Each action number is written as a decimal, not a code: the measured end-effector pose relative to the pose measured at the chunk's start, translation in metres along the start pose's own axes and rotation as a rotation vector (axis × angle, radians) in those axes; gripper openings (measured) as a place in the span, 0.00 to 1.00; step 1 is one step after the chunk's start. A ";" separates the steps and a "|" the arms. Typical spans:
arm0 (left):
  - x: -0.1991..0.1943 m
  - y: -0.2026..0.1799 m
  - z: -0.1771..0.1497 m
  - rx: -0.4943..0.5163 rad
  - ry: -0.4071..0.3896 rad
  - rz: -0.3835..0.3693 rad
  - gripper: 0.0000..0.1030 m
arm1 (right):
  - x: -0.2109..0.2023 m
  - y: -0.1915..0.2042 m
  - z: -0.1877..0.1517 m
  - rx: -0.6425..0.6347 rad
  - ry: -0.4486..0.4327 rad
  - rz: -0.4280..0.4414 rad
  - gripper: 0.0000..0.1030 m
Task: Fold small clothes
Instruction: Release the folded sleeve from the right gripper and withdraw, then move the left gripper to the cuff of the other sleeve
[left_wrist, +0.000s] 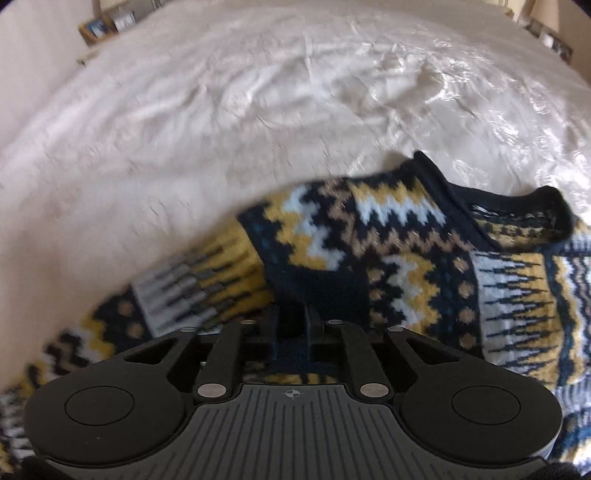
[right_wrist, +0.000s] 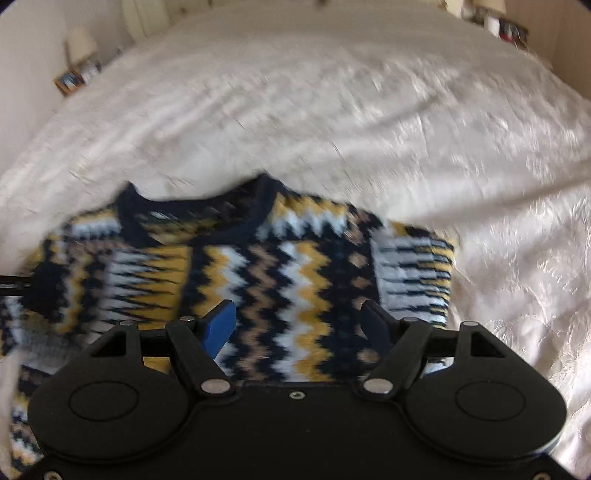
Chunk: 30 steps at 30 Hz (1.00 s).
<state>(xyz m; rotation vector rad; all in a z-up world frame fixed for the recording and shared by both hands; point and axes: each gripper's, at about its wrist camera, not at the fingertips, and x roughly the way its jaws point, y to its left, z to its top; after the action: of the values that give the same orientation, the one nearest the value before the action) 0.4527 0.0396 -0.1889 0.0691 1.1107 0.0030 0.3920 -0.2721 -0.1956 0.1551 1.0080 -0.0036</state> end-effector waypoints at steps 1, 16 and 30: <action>0.002 0.004 -0.001 -0.008 0.021 -0.040 0.29 | 0.006 -0.003 -0.001 -0.003 0.024 -0.017 0.74; -0.090 0.063 -0.052 -0.135 -0.075 -0.079 0.74 | -0.058 0.040 -0.018 -0.048 -0.056 0.115 1.00; -0.135 0.200 -0.165 -0.454 -0.080 0.146 0.83 | -0.102 0.138 -0.073 -0.211 0.002 0.232 1.00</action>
<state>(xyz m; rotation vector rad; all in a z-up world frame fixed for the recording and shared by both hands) 0.2515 0.2432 -0.1299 -0.2542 1.0011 0.3782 0.2859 -0.1331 -0.1303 0.0776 0.9814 0.3135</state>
